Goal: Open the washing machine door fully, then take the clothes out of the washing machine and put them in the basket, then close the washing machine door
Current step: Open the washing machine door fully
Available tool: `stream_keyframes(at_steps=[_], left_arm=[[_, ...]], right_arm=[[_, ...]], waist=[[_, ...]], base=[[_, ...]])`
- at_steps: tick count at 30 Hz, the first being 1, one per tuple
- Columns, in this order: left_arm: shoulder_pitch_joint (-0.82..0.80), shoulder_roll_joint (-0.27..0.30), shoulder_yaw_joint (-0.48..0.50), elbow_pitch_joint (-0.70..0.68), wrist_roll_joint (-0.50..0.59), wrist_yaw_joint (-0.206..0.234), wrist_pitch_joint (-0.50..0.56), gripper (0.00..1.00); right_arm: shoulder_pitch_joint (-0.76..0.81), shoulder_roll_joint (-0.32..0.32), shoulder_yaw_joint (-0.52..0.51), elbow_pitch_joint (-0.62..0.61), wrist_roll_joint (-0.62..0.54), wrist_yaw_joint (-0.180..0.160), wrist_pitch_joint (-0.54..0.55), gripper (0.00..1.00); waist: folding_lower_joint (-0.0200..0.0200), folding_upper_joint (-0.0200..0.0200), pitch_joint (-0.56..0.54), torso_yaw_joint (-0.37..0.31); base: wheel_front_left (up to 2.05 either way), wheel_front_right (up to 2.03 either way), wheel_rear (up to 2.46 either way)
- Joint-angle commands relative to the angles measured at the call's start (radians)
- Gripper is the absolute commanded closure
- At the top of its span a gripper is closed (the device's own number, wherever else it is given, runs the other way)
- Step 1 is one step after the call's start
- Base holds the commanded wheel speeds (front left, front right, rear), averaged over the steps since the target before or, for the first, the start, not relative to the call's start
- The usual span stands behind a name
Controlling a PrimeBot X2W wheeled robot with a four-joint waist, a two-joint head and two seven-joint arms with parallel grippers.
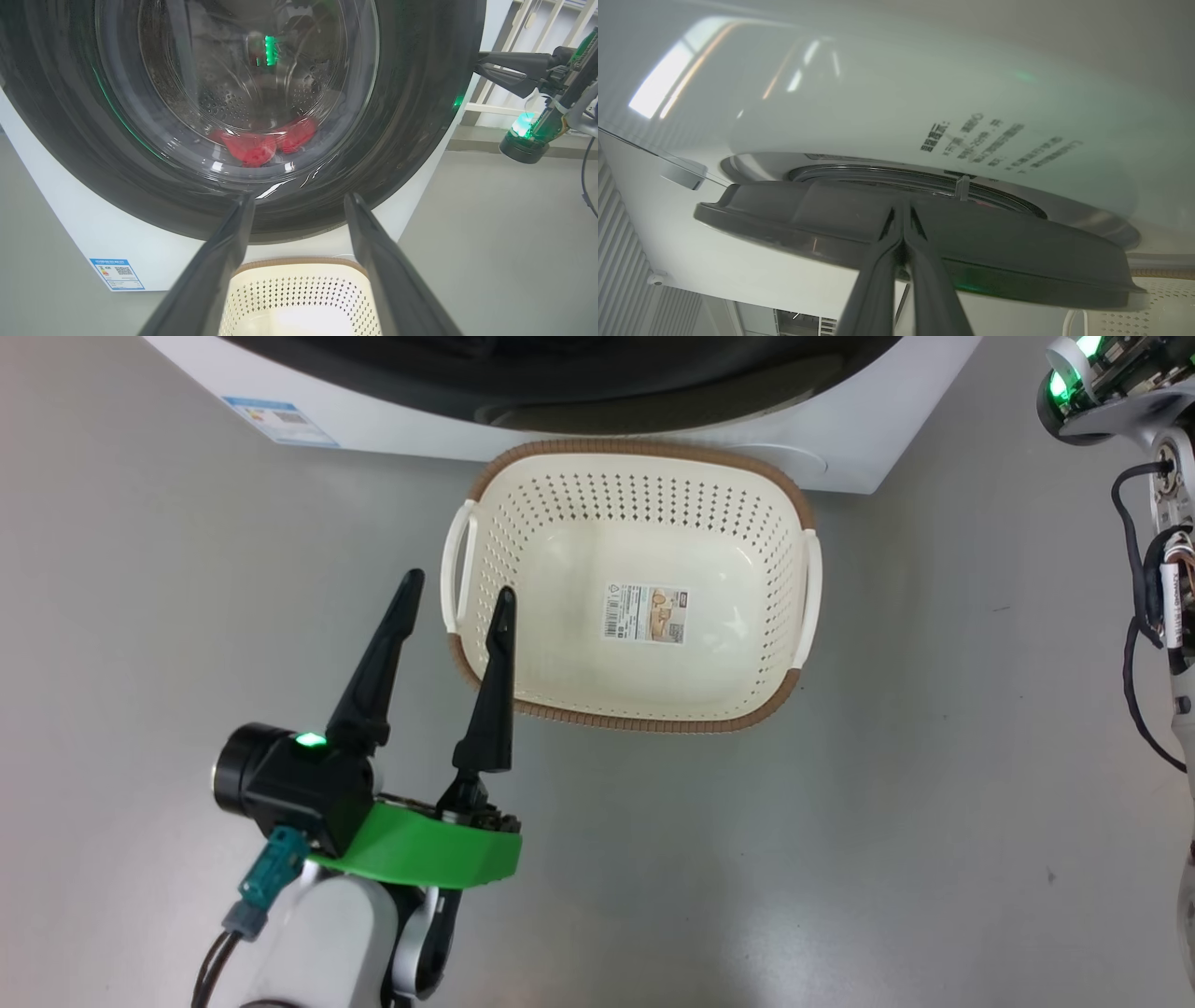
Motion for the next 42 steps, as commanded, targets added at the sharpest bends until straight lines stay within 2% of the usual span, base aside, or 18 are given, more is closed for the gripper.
stream_keyframes(at_steps=[1, 13, 21, 42], left_arm=[[-0.011, 0.017, 0.030, -0.023, 0.005, 0.011, -0.008, 0.00], [-0.016, 0.017, 0.026, -0.023, 0.008, 0.019, -0.008, 0.00], [-0.015, 0.017, 0.027, -0.018, 0.003, 0.025, -0.008, 0.00], [0.002, 0.017, 0.048, 0.035, 0.004, 0.026, -0.008, 0.00]], right_arm=[[-0.023, 0.010, 0.012, -0.022, 0.002, 0.001, 0.005, 1.00], [-0.102, -0.005, 0.046, 0.048, 0.004, 0.001, 0.064, 1.00], [-0.113, -0.008, 0.069, 0.054, 0.007, 0.001, 0.109, 1.00], [0.056, 0.001, 0.104, -0.006, 0.017, 0.001, 0.157, 1.00]], waist=[[-0.0001, 0.0000, 0.005, 0.004], [-0.0001, 0.0000, 0.040, 0.033], [-0.0001, 0.0000, 0.040, 0.034], [-0.0001, 0.0000, -0.045, 0.008]], base=[[0.00, 0.00, 0.00], [0.00, 0.00, 0.00], [0.00, 0.00, 0.00], [0.00, 0.00, 0.00]])
